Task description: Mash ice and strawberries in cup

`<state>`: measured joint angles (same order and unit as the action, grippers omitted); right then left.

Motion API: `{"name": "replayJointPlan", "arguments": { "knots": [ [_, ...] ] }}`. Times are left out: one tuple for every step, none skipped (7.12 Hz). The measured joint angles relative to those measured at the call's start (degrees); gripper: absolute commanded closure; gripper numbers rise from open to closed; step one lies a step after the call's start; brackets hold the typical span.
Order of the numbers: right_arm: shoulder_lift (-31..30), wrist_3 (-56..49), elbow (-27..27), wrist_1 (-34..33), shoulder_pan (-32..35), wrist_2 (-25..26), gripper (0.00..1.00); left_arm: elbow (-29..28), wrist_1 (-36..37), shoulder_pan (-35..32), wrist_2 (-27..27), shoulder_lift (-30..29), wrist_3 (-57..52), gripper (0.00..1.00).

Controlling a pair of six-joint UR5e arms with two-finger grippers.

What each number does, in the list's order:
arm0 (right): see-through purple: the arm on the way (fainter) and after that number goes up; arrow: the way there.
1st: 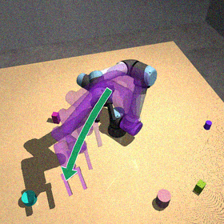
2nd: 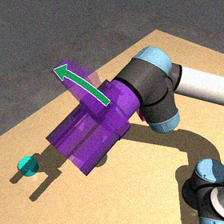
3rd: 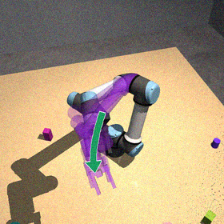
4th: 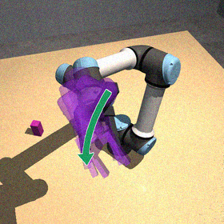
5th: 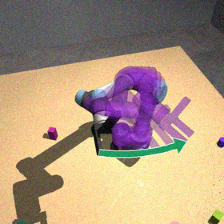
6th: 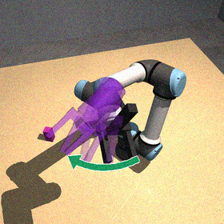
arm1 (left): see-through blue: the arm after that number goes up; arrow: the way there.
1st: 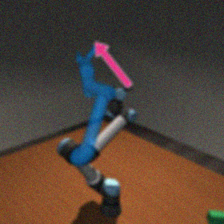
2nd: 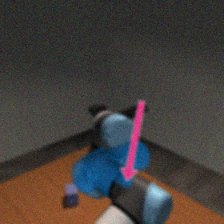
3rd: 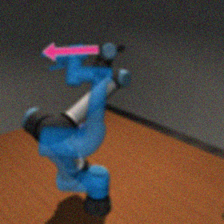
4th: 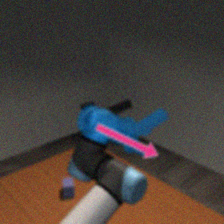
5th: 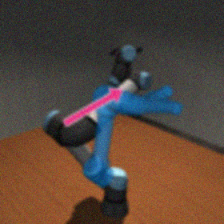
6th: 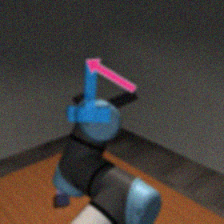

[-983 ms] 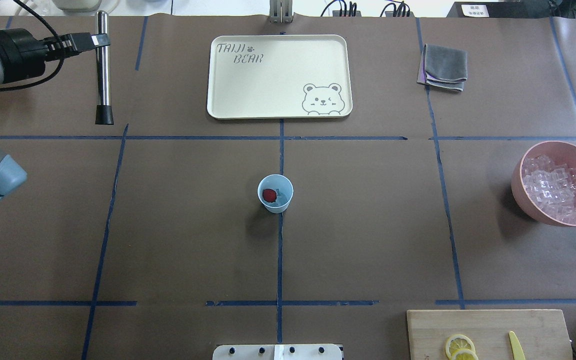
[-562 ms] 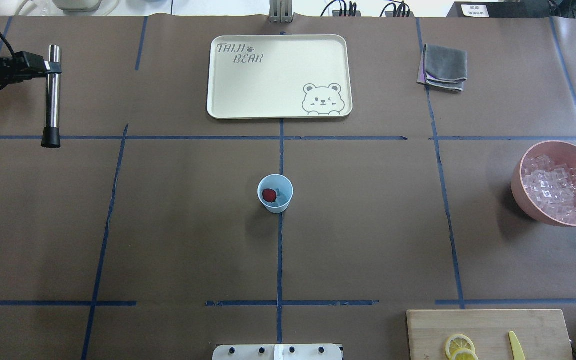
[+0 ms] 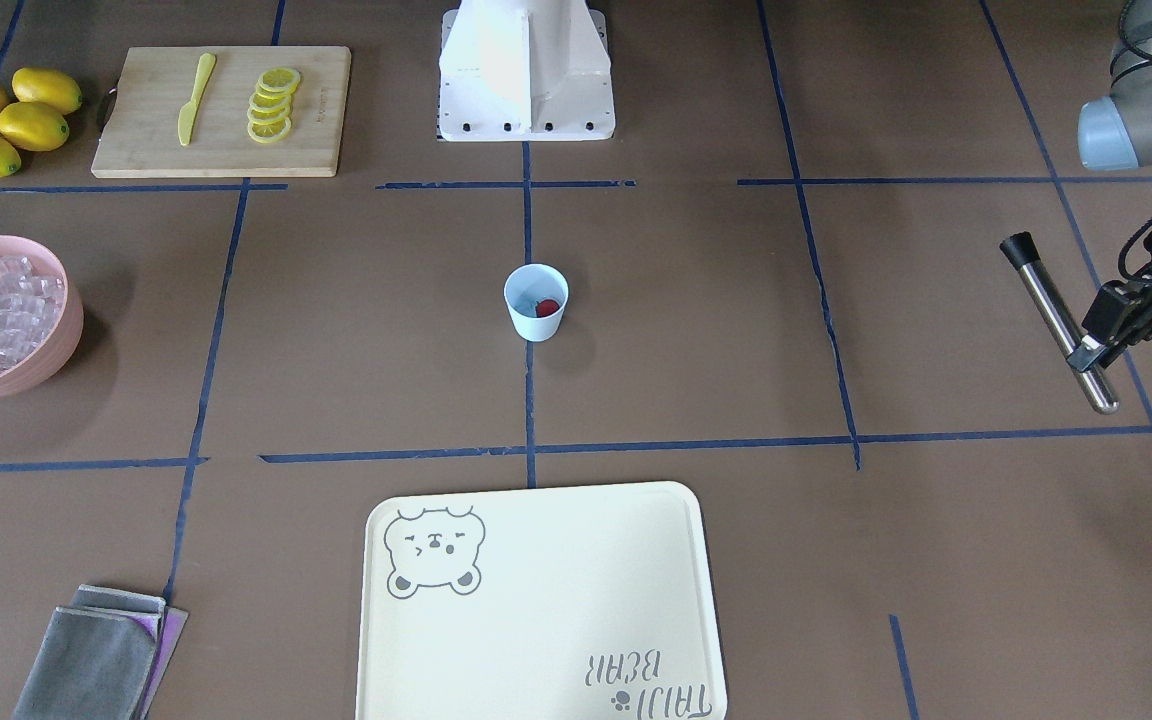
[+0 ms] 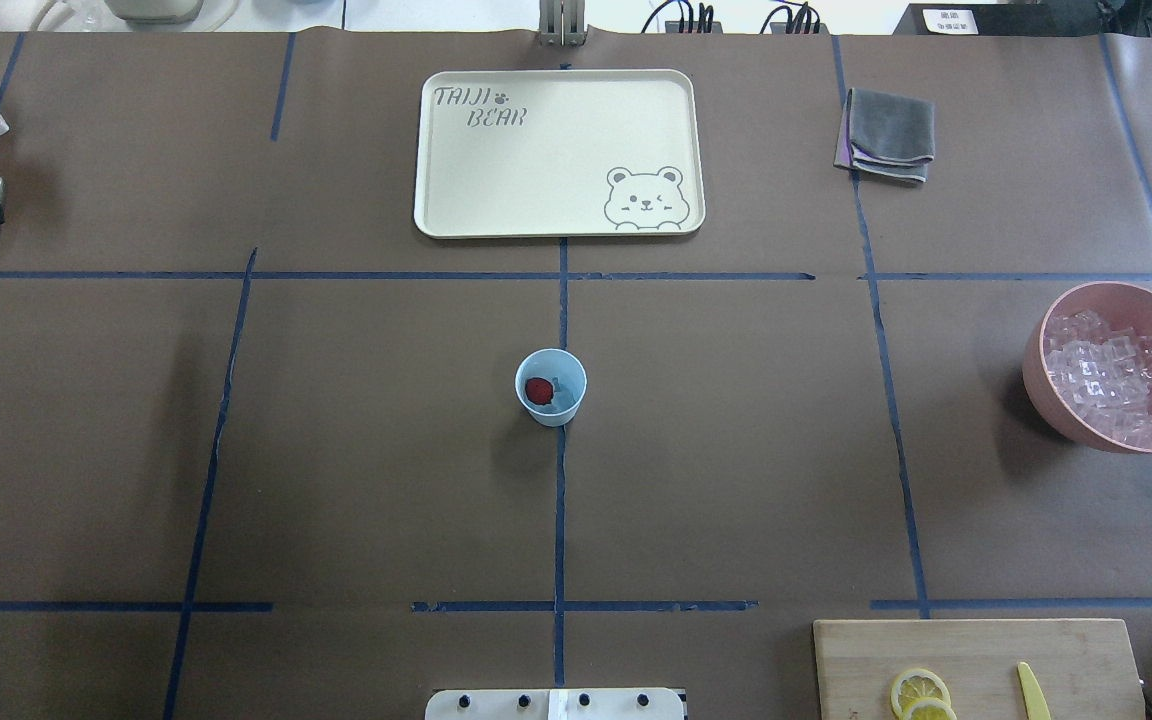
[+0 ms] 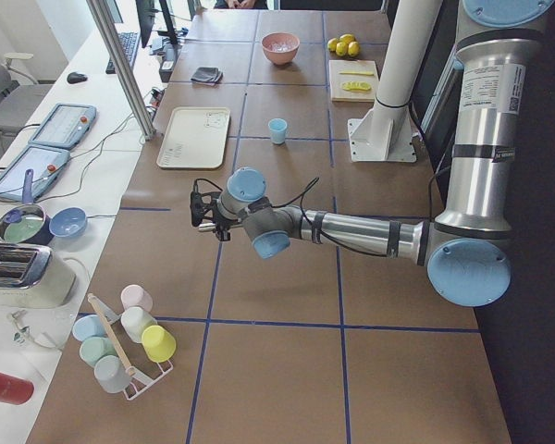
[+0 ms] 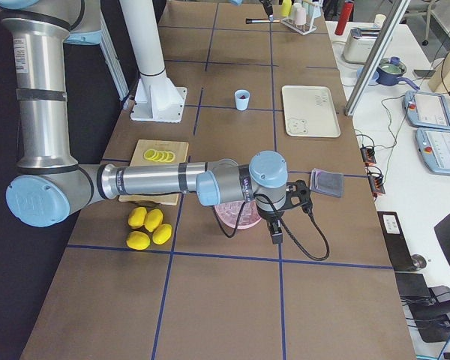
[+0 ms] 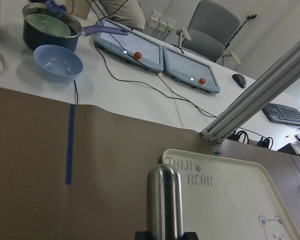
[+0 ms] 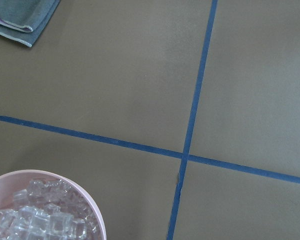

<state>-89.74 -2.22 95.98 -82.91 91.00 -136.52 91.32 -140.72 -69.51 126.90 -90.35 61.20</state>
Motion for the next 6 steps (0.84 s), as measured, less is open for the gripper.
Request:
{"name": "replayJointPlan", "arguments": {
  "knots": [
    [0.0,0.0,0.0,0.0,0.0,0.0,0.0,-0.5,2.1,0.0,-0.4,1.7,-5.9,1.0],
    [0.0,-0.1,0.0,0.0,0.0,0.0,0.0,-1.5,3.1,0.1,-2.2,2.8,-10.4,1.0],
    [0.0,-0.1,0.0,0.0,0.0,0.0,0.0,-2.5,3.4,0.2,-4.3,3.6,-13.5,1.0],
    [0.1,-0.1,0.0,0.0,0.0,0.0,0.0,-3.3,3.4,0.7,-5.4,4.4,-15.6,1.0],
    [0.1,-0.1,0.0,0.0,0.0,0.0,0.0,-4.0,3.4,2.1,-6.3,5.0,-16.4,1.0],
    [0.1,-0.1,0.0,0.0,0.0,0.0,0.0,-4.5,3.3,3.9,-7.5,5.4,-16.4,1.0]
  ]
}}
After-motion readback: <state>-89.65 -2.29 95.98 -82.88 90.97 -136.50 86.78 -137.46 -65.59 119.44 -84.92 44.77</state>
